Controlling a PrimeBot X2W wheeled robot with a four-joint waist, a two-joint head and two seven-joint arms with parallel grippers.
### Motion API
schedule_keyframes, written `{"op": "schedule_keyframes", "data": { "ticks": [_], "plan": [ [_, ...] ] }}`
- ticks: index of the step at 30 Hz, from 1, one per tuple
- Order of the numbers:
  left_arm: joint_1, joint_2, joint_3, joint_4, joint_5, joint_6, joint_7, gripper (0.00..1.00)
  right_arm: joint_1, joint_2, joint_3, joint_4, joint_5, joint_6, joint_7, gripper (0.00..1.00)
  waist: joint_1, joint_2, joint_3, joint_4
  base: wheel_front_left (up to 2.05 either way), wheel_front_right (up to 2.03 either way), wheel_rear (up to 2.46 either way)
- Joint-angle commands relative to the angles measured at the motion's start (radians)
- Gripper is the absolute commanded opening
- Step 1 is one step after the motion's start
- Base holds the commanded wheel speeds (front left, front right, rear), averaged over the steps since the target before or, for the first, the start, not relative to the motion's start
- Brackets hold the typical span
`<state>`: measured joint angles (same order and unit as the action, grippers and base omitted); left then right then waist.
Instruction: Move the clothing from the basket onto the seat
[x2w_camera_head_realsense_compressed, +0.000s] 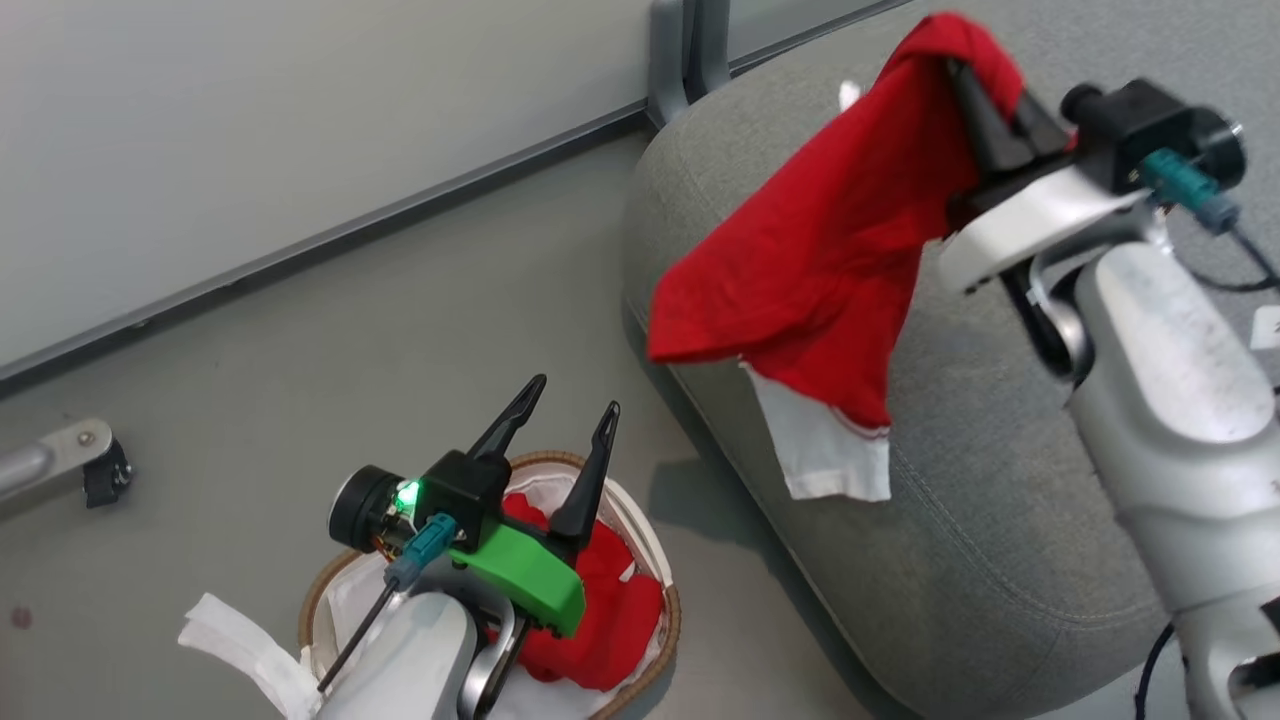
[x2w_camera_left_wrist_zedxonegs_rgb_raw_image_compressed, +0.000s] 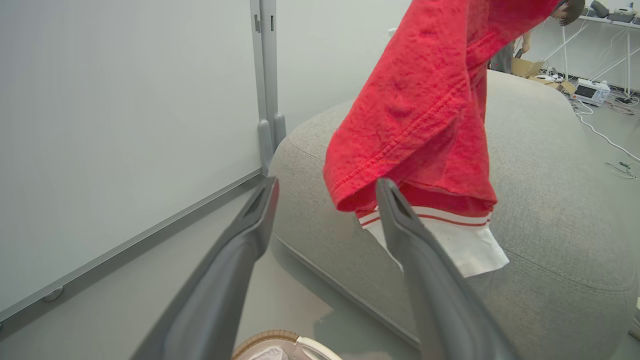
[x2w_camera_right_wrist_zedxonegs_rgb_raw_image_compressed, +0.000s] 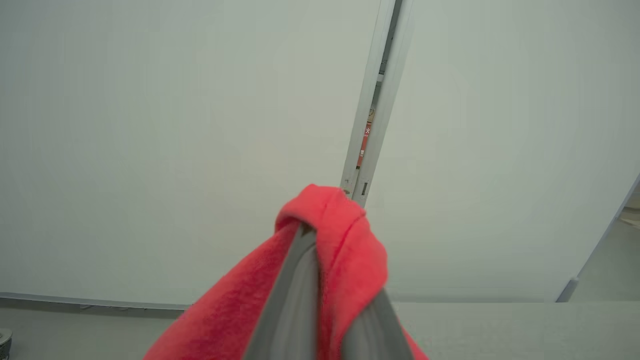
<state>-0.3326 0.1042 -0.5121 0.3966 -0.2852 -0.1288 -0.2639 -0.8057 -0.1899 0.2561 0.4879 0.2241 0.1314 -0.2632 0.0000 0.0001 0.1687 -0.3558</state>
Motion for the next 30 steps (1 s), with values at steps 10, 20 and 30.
{"op": "schedule_keyframes", "data": {
  "ticks": [10,20,30],
  "plan": [
    [-0.109,0.031,-0.026,-0.038,0.021,-0.003,-0.001,1.0,-0.293,-0.163,-0.166,0.018,-0.043,-0.001,-0.002,0.0,0.0,-0.0001,0.238,0.155,0.0,0.0,0.0],
    [-0.172,0.051,-0.017,-0.055,0.037,-0.003,-0.001,1.0,-0.327,-0.206,-0.345,0.087,-0.11,-0.001,-0.002,0.0,0.0,-0.0001,0.394,0.189,0.0,0.0,0.0],
    [-0.191,0.073,-0.005,-0.06,0.046,-0.003,-0.001,1.0,-0.147,-0.127,-0.424,0.167,-0.147,-0.001,-0.002,0.0,0.0,-0.0001,0.46,0.177,0.0,0.0,0.0]
  ]
}}
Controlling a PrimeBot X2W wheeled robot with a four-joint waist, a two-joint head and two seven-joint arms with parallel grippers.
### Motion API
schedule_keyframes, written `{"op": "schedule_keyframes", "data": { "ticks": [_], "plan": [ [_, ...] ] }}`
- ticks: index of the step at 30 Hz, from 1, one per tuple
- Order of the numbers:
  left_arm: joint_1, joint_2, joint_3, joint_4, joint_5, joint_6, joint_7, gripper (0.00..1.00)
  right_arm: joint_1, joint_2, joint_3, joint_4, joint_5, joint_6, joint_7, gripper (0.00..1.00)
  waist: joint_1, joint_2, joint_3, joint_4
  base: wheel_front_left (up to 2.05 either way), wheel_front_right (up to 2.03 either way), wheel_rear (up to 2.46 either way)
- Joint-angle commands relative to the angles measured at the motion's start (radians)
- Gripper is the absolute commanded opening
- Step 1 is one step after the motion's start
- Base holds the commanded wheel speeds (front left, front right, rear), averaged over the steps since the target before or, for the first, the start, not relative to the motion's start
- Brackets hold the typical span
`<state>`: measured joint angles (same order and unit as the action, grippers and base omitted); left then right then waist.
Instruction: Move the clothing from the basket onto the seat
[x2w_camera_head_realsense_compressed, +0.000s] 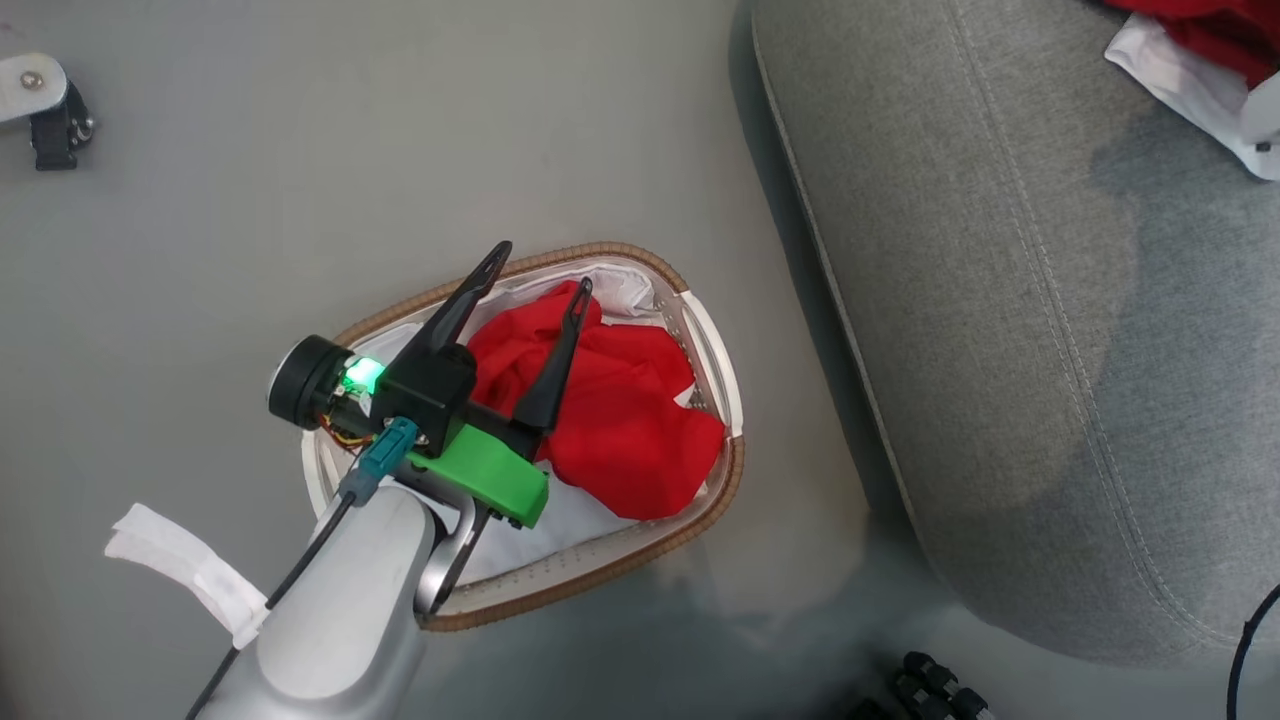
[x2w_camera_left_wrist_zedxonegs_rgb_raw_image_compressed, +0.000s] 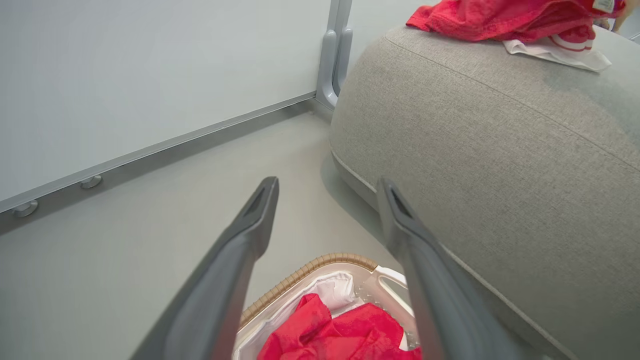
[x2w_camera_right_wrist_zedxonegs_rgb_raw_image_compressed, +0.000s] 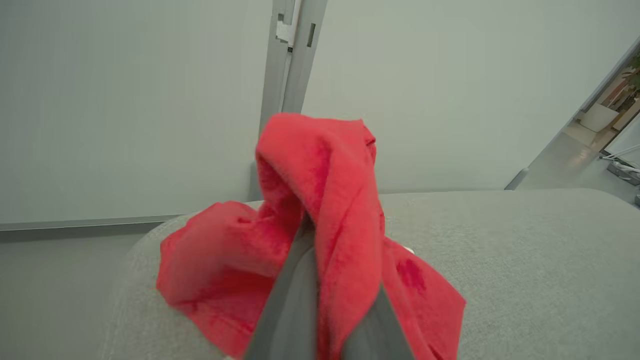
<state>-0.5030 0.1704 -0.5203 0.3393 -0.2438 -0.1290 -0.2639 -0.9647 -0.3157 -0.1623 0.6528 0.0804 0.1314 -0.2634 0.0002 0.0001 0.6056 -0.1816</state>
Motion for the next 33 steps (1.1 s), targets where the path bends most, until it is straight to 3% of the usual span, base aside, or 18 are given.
{"op": "schedule_keyframes", "data": {
  "ticks": [1,4,8,9,10,20,33],
  "plan": [
    [-0.022,0.009,0.005,-0.003,0.005,-0.002,-0.001,1.0,0.022,0.005,-0.012,0.008,-0.006,-0.001,-0.002,0.0,-0.0002,-0.0001,0.027,0.001,0.0,0.0,0.0],
    [-0.026,0.016,0.009,-0.002,0.006,-0.002,-0.001,1.0,0.046,0.026,-0.037,0.025,-0.022,-0.001,-0.002,0.0,-0.0002,-0.0001,0.035,-0.004,0.0,0.0,0.0],
    [-0.027,0.018,0.015,0.002,0.008,-0.002,-0.001,1.0,0.068,0.045,-0.054,0.029,-0.04,-0.001,-0.002,0.25,-0.0002,-0.0001,0.038,-0.008,0.0,0.0,0.0],
    [-0.025,0.018,0.016,0.004,0.008,-0.002,-0.001,1.0,0.073,0.05,-0.057,0.027,-0.042,-0.001,-0.002,0.85,-0.0002,-0.0001,0.036,-0.009,0.0,0.0,0.0],
    [-0.021,0.017,0.018,0.006,0.008,-0.002,-0.001,1.0,0.081,0.054,-0.059,0.022,-0.048,-0.001,-0.002,1.0,-0.0002,-0.0001,0.034,-0.011,0.0,0.0,0.0],
    [0.031,-0.005,0.06,0.01,-0.008,-0.003,-0.001,1.0,0.199,0.047,-0.044,-0.034,-0.092,-0.001,-0.002,1.0,-0.0002,-0.0001,-0.049,-0.01,0.0,0.0,0.0],
    [0.128,-0.055,0.15,-0.003,-0.039,-0.003,-0.001,1.0,0.286,0.008,0.044,-0.081,-0.094,-0.001,-0.002,1.0,-0.0002,-0.0001,-0.251,0.041,0.0,0.0,0.0]
  ]
}}
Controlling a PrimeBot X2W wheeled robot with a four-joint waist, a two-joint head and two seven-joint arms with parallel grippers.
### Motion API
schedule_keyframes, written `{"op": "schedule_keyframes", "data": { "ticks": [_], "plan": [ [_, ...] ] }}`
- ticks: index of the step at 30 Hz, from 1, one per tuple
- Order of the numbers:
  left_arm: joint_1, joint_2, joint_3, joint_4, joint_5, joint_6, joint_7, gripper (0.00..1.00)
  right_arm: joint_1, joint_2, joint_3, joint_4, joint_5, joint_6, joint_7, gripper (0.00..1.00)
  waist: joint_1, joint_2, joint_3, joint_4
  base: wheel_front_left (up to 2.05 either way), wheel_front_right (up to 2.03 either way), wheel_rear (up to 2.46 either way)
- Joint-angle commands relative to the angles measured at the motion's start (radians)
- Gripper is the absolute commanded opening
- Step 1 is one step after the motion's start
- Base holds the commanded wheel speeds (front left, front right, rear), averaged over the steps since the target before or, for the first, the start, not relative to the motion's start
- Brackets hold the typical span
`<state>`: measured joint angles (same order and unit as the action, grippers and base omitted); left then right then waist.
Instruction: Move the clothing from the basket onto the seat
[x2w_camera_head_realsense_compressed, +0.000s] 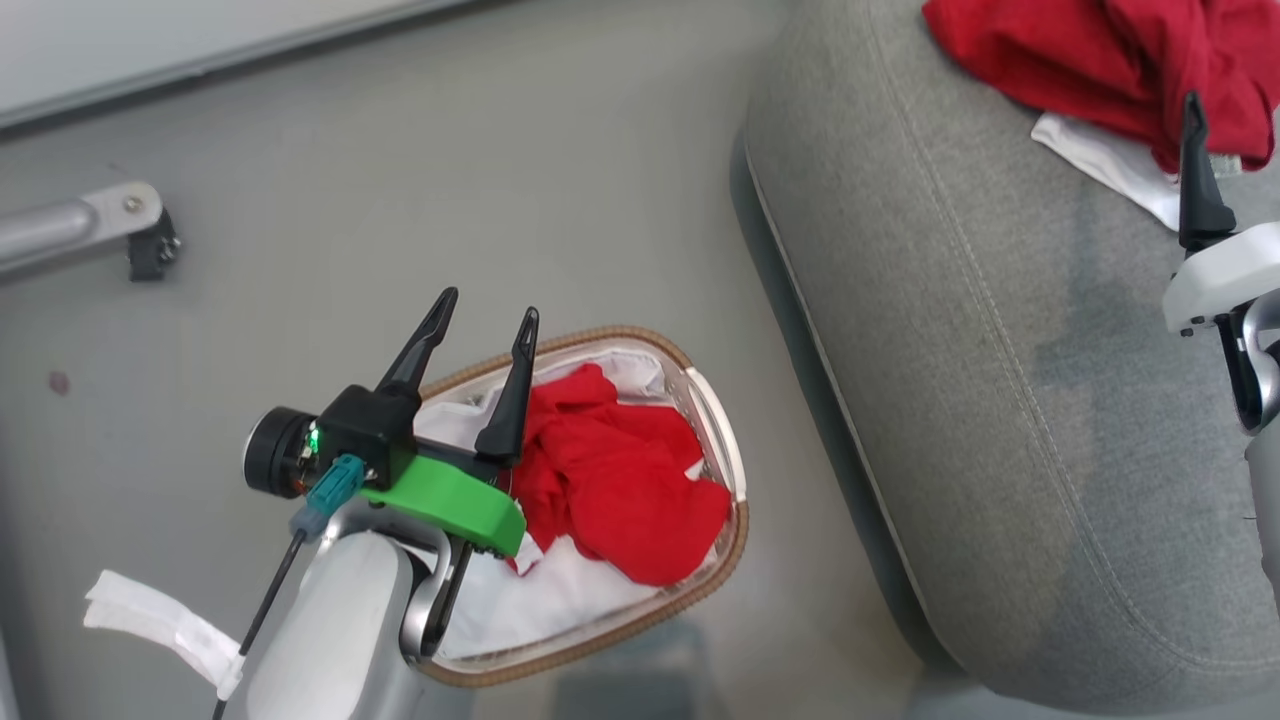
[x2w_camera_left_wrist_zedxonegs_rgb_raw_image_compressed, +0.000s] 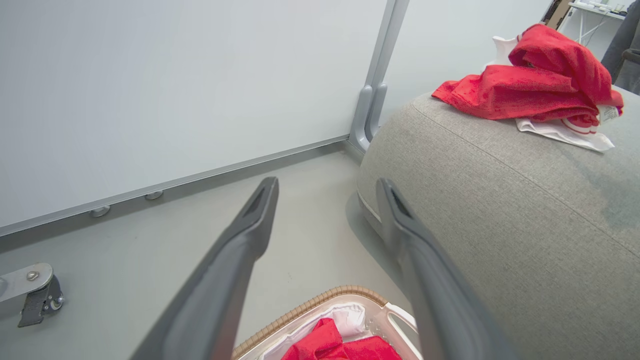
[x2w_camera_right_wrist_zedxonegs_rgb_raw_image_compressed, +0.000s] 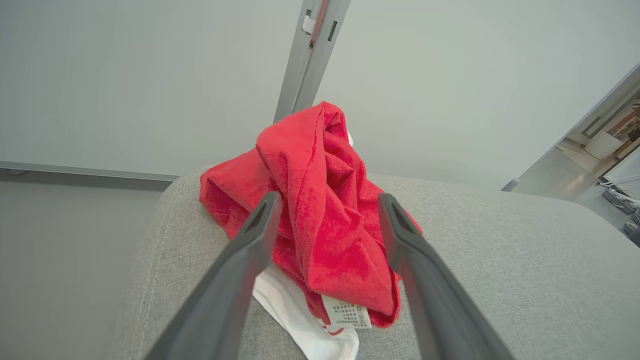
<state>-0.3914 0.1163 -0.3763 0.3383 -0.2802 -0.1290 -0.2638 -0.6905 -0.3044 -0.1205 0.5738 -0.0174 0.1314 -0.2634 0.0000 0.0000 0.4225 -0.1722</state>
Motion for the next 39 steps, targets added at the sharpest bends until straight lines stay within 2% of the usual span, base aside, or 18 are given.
{"op": "schedule_keyframes", "data": {
  "ticks": [1,6,14,24,30,39],
  "plan": [
    [0.027,-0.005,0.015,-0.003,-0.007,-0.003,-0.001,1.0,0.012,-0.004,0.011,-0.003,0.005,-0.001,-0.002,1.0,0.0,0.0,-0.087,0.039,0.0,0.0,0.0],
    [0.073,-0.028,0.064,-0.006,-0.019,-0.003,-0.001,1.0,0.013,0.008,0.043,-0.005,0.02,-0.001,-0.002,1.0,0.0,0.0,-0.168,0.08,0.0,0.0,0.0],
    [0.173,-0.048,0.184,-0.018,-0.033,-0.002,-0.001,1.0,0.097,0.072,0.091,-0.044,0.042,-0.001,-0.002,1.0,0.0,0.0,-0.276,0.154,0.0,0.0,0.0],
    [0.31,-0.061,0.342,-0.036,-0.018,0.002,-0.001,1.0,0.245,0.198,0.099,-0.117,0.068,-0.001,-0.002,1.0,0.0,0.0,-0.345,0.212,0.0,0.0,0.0],
    [0.367,-0.065,0.37,-0.037,-0.013,0.001,-0.001,1.0,0.349,0.24,0.105,-0.151,0.081,-0.001,-0.002,1.0,0.0,0.0,-0.365,0.235,0.0,0.0,0.0],
    [0.417,-0.066,0.361,-0.033,-0.031,0.007,-0.001,1.0,0.477,0.252,0.107,-0.166,0.14,-0.001,-0.002,1.0,0.0,0.0,-0.393,0.237,0.0,0.0,0.0]
  ]
}}
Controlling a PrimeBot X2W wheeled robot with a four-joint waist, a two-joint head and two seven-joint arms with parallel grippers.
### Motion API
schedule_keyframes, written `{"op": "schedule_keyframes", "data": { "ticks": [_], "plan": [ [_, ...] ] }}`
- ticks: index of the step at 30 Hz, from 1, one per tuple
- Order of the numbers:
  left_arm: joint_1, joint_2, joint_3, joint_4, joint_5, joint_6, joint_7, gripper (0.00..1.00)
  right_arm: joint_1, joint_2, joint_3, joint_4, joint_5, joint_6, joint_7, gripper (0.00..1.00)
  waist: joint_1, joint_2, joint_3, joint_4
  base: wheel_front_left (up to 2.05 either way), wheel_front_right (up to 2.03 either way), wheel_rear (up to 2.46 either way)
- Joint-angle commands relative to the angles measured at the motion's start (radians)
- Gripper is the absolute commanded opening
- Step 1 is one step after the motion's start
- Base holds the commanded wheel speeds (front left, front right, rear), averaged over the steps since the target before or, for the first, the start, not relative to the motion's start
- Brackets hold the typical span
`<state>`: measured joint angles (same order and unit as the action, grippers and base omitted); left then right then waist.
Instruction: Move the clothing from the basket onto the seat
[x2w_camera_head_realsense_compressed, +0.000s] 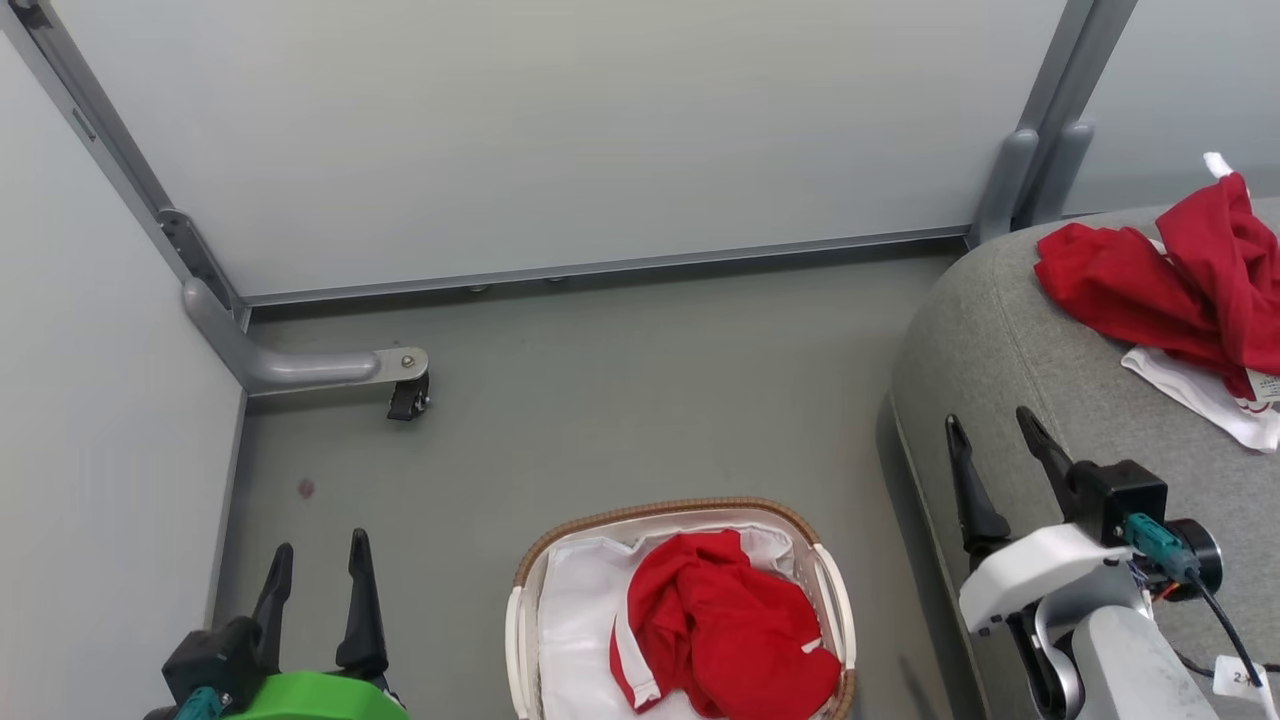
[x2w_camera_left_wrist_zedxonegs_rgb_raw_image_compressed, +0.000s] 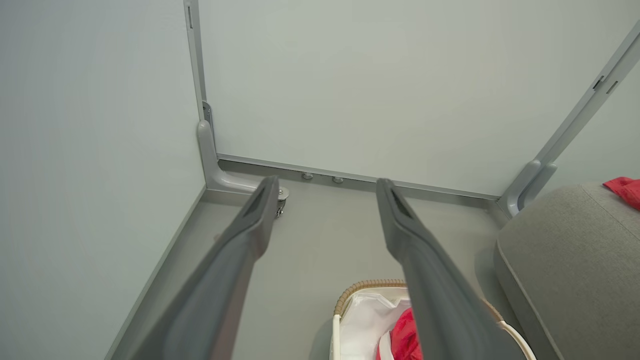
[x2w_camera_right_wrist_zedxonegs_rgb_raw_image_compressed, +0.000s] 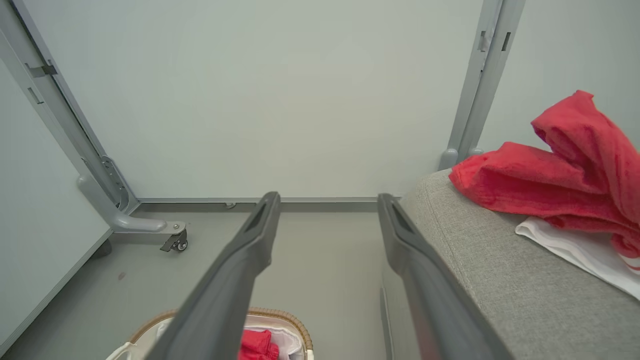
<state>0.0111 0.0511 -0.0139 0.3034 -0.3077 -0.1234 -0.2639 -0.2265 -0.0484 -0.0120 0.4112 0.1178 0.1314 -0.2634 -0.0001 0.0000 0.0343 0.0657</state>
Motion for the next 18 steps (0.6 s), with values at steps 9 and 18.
{"op": "schedule_keyframes", "data": {
  "ticks": [9,18],
  "plan": [
    [0.029,0.0,-0.013,0.011,-0.007,0.016,-0.001,1.0,0.086,-0.004,0.013,-0.022,0.035,-0.001,-0.002,1.0,0.0001,0.0,-0.023,-0.017,0.0,0.0,0.0],
    [0.03,0.0,-0.015,0.018,-0.012,0.016,-0.001,1.0,0.089,-0.004,0.039,-0.01,0.037,-0.001,-0.002,1.0,0.0001,0.0,-0.024,-0.024,0.0,0.0,0.0]
  ]
}}
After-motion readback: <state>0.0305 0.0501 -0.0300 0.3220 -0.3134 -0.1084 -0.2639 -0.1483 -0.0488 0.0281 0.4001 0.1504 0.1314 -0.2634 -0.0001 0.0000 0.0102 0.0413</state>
